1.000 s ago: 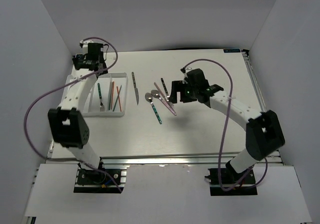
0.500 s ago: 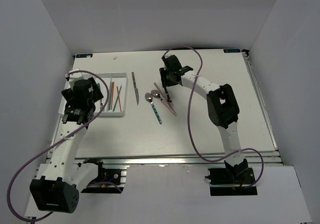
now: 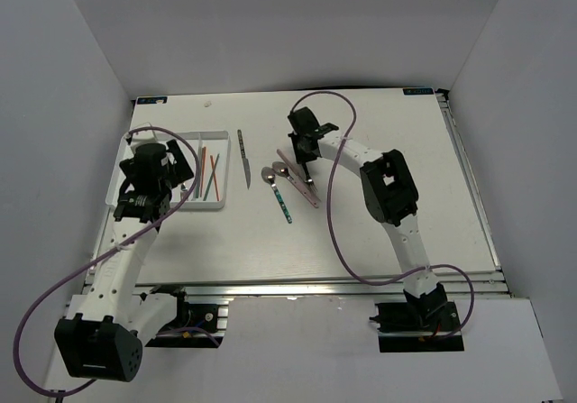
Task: Sort the eating utensils into containers
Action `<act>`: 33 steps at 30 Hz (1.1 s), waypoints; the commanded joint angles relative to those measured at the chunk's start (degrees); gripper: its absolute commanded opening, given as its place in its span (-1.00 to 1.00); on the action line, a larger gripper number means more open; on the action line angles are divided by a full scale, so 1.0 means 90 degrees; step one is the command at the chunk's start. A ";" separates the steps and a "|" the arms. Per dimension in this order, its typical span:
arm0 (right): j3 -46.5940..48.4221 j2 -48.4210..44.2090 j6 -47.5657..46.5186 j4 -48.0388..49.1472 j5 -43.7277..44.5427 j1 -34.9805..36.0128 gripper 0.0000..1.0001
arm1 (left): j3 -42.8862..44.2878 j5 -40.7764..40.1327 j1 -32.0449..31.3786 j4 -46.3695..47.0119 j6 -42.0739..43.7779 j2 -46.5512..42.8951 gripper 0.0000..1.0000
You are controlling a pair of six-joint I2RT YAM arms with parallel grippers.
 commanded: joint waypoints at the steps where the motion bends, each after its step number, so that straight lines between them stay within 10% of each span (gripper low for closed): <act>1: -0.0550 -0.0299 0.0013 -0.0269 0.0252 -0.0015 -1.00 | 0.0119 0.0937 -0.0002 0.0253 -0.0127 0.0163 0.96; 8: -0.1916 -0.2377 0.0335 0.0472 0.0341 -0.0015 -1.00 | 0.0061 0.4298 -0.0722 0.2337 -0.1765 0.1101 0.96; 16: -0.4113 -0.5072 0.0570 0.1439 0.0554 0.0375 -1.00 | 0.0529 0.3959 -0.2949 0.4793 -0.3388 0.2448 0.96; 33: -0.5511 -0.6901 0.0989 0.2114 -0.0830 0.0541 -1.00 | 0.1223 0.3615 -0.3625 0.5371 -0.3994 0.4021 0.68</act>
